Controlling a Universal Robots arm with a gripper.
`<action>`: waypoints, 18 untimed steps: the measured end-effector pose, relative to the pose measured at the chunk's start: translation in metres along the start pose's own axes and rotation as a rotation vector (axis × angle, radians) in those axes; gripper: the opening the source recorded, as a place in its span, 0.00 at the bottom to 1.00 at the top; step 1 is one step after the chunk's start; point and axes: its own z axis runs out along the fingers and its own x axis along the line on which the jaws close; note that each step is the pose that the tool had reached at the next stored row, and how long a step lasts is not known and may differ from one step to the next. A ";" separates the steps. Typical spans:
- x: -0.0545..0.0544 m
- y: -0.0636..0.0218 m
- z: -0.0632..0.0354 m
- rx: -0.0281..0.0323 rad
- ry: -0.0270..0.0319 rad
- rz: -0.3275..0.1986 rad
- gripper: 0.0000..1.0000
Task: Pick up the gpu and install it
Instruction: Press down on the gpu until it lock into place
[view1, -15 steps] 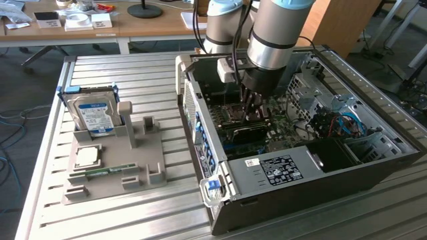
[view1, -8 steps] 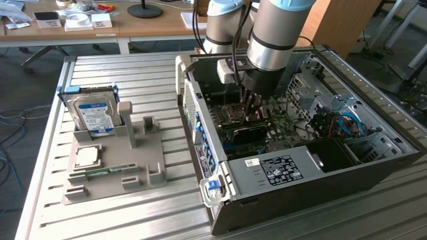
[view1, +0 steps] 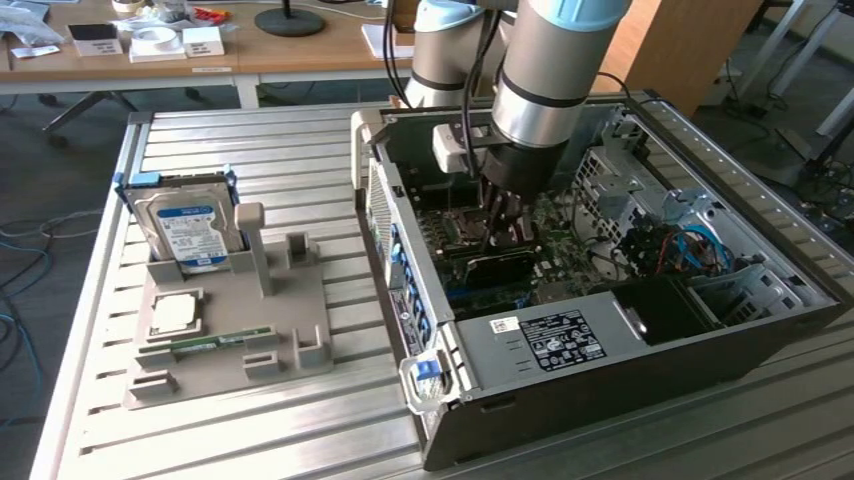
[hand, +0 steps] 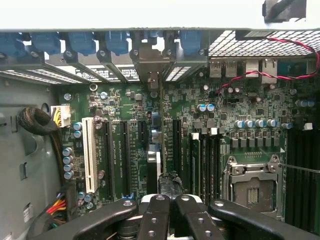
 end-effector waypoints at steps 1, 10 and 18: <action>0.000 0.0000 0.0000 0.0001 0.0000 0.000 0.11; 0.001 0.0000 0.0030 0.0000 0.0001 0.000 0.11; 0.001 0.0001 0.0048 0.0000 0.0001 0.000 0.11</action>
